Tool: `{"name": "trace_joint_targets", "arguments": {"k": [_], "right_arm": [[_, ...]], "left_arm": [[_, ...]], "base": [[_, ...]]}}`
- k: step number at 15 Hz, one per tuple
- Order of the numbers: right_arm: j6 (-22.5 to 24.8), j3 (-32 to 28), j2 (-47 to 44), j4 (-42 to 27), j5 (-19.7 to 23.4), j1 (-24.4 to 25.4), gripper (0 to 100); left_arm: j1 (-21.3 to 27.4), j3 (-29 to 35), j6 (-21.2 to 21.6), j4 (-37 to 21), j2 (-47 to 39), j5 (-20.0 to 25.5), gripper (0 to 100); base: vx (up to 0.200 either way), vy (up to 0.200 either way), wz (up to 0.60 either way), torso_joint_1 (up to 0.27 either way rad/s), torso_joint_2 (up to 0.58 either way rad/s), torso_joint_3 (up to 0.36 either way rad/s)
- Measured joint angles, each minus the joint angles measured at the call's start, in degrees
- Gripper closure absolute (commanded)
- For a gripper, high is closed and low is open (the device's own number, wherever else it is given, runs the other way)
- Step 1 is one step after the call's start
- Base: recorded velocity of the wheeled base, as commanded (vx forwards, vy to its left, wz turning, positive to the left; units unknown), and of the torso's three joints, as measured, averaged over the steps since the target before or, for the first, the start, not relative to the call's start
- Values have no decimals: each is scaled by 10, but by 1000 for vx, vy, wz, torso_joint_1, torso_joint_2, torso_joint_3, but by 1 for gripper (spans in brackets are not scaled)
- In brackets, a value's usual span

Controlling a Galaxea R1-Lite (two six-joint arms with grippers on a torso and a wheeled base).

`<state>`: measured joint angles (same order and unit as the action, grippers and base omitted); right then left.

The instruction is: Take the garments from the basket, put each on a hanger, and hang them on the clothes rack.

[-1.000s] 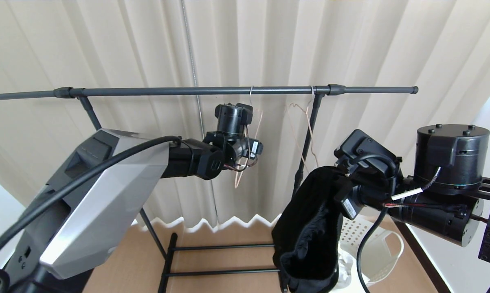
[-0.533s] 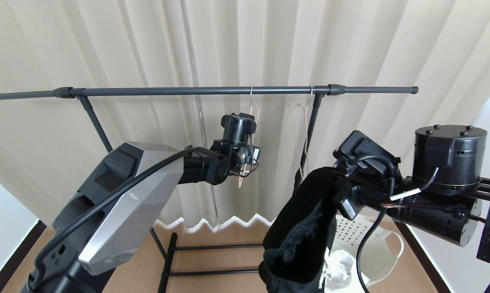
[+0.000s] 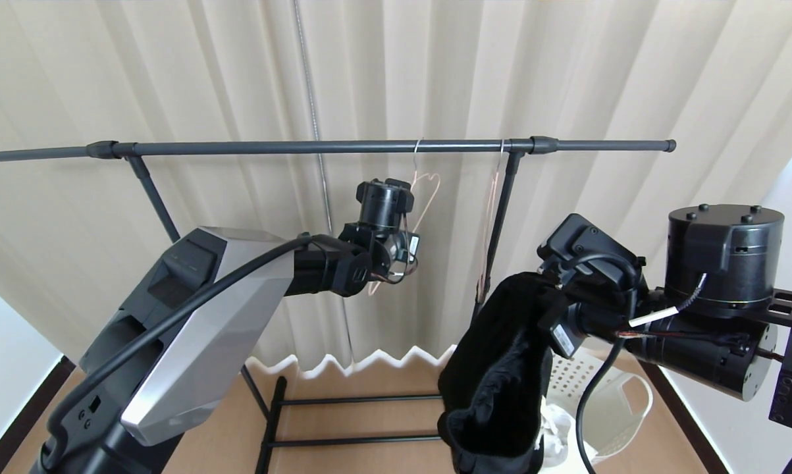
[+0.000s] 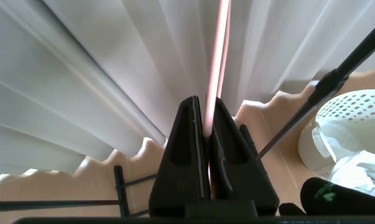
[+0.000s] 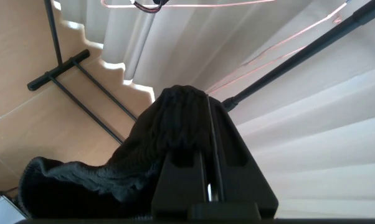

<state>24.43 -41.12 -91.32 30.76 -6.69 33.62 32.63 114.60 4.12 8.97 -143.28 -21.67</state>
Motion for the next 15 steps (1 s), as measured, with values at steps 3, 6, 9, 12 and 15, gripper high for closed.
{"name": "trace_joint_targets", "arguments": {"k": [3,6,9,12,15], "right_arm": [[0,2,3,0,0,0,100],[0,4,5,0,-1,-1,100],[0,5,5,0,-1,0,100],[0,7,5,1,-1,0,100],[0,8,5,0,-1,0,100]], "left_arm": [[3,-6,-6,0,14,-4,100],[6,-24,-9,1,32,-7,100],[9,-92,-11,8,73,-6,100],[14,-181,-12,52,120,-4,100],[19,-277,-12,103,174,-3,100]], "base": [[0,0,0,0,0,0],[0,0,0,0,0,0],[0,0,0,0,0,0],[0,0,0,0,0,0],[0,0,0,0,0,0]]}}
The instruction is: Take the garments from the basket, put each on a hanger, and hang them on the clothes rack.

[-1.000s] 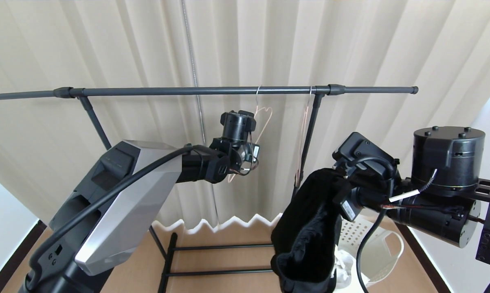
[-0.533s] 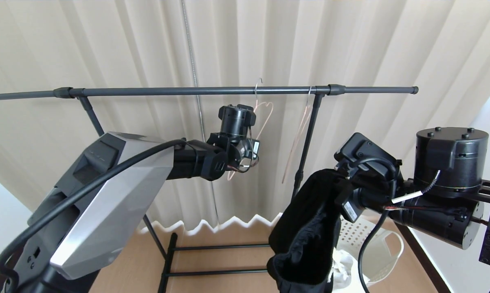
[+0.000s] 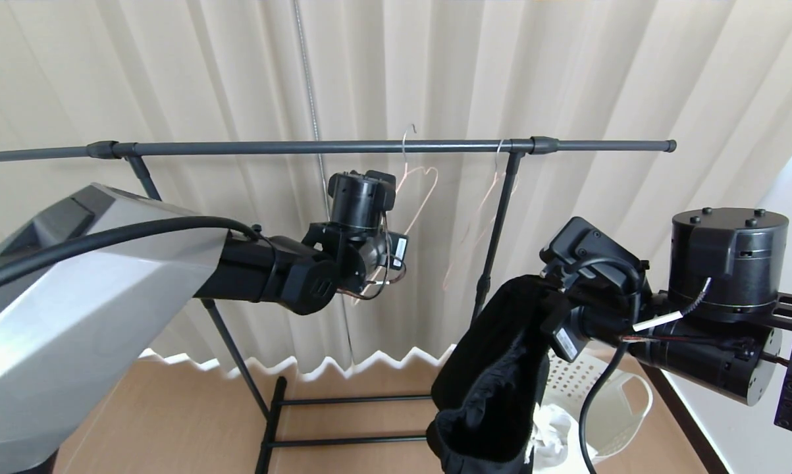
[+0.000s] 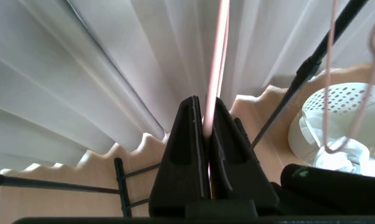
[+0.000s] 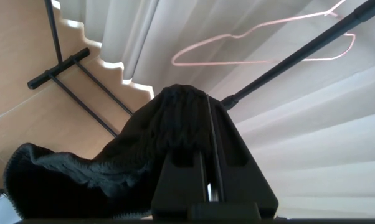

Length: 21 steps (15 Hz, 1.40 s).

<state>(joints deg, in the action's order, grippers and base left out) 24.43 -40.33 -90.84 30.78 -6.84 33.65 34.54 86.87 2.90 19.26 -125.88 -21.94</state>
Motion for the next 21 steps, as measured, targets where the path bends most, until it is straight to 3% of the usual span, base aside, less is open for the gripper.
{"name": "trace_joint_targets", "arguments": {"k": [10,14,16,21], "right_arm": [[-1,2,9,0,-3,5,100],[0,5,13,0,-4,4,100],[0,2,10,1,-28,4,100],[-1,-11,7,0,-61,4,100]], "left_arm": [[40,-497,2,236,261,16,100],[44,-645,5,299,354,69,100],[45,-709,5,339,389,88,100],[46,-835,15,478,422,135,100]], "base": [[0,0,0,0,0,0],[0,0,0,0,0,0],[0,0,0,0,0,0],[0,0,0,0,0,0]]}}
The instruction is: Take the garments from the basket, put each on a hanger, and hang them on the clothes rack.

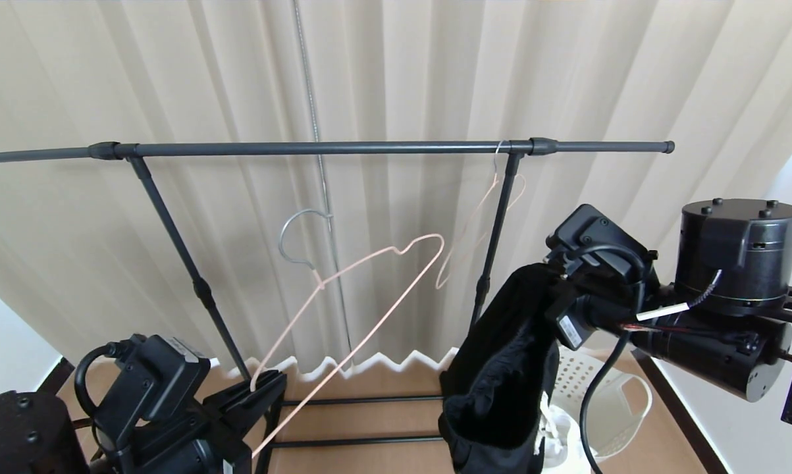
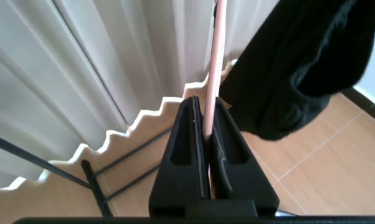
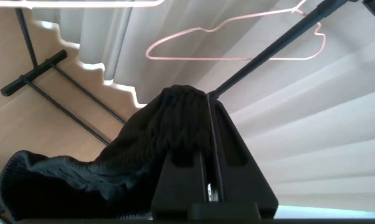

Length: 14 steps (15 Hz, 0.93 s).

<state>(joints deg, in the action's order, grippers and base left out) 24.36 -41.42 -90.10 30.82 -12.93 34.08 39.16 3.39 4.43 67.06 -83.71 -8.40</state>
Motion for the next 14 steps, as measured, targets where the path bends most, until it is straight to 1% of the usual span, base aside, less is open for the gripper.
{"name": "trace_joint_targets", "arguments": {"k": [2,5,9,10,12,13,14], "right_arm": [[0,-7,-1,0,-27,0,100],[0,-20,-10,0,-79,0,100],[-2,-50,-43,8,-164,0,100],[-2,-58,-57,22,-184,0,100],[-2,-71,-90,85,-224,-2,100],[-2,-77,-108,115,-239,-2,100],[-2,-82,-122,125,-246,-2,100]], "left_arm": [[1,-17,3,4,3,1,100],[22,-31,4,4,6,2,100],[47,-33,4,4,10,2,100],[54,-33,4,5,10,3,100],[65,-34,4,5,6,3,100],[69,-34,4,5,5,2,100],[72,-34,4,5,2,2,100]], "base": [[0,0,0,0,0,0],[0,0,0,0,0,0],[0,0,0,0,0,0],[0,0,0,0,0,0],[0,0,0,0,0,0],[0,0,0,0,0,0],[0,0,0,0,0,0]]}}
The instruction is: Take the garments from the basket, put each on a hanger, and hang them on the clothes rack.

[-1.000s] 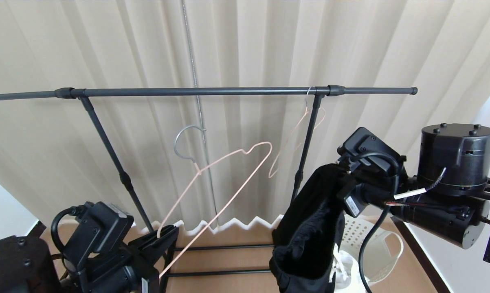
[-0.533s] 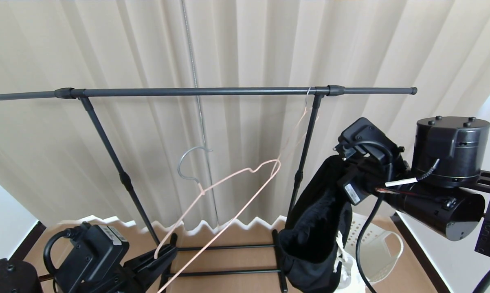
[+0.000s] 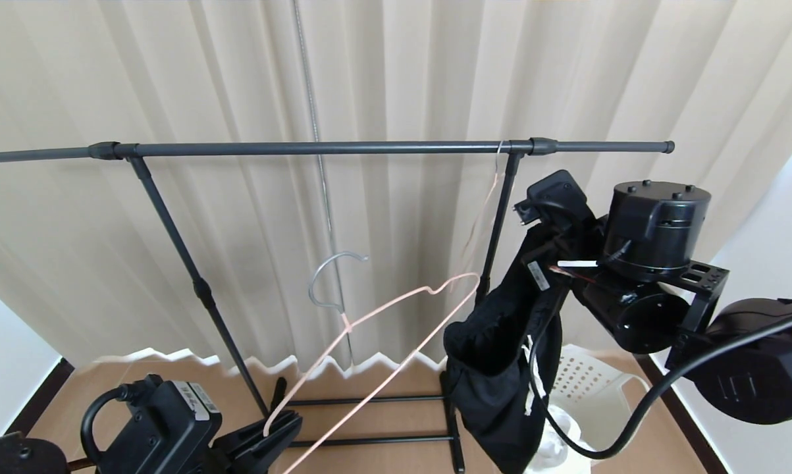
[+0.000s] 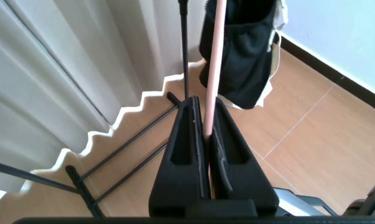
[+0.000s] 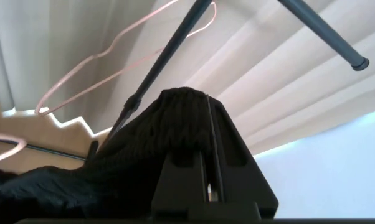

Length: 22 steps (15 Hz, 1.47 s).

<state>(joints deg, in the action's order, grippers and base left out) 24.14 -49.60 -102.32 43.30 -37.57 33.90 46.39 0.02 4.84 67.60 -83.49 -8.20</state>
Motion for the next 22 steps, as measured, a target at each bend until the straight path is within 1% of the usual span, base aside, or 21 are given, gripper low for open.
{"name": "trace_joint_targets", "arguments": {"k": [4,9,11,15,18,22], "right_arm": [[-2,-6,-23,4,-1,7,100],[-16,-6,-35,4,-1,41,100],[-19,-3,-37,4,-1,57,100],[-26,2,-37,4,-2,81,100],[-33,-3,-38,4,-14,85,100],[-39,-3,-37,4,-25,98,100]], "left_arm": [[12,0,0,1,-10,0,100],[19,0,-4,2,-27,-2,100],[19,0,-6,15,-40,-2,100],[18,0,-10,78,-71,-6,100],[18,0,-10,83,-82,-8,100],[16,0,-11,84,-87,-25,100]], "base": [[0,0,0,0,0,0],[0,0,0,0,0,0],[0,0,0,0,0,0],[0,0,0,0,0,0],[0,0,0,0,0,0],[0,0,0,0,0,0]]}}
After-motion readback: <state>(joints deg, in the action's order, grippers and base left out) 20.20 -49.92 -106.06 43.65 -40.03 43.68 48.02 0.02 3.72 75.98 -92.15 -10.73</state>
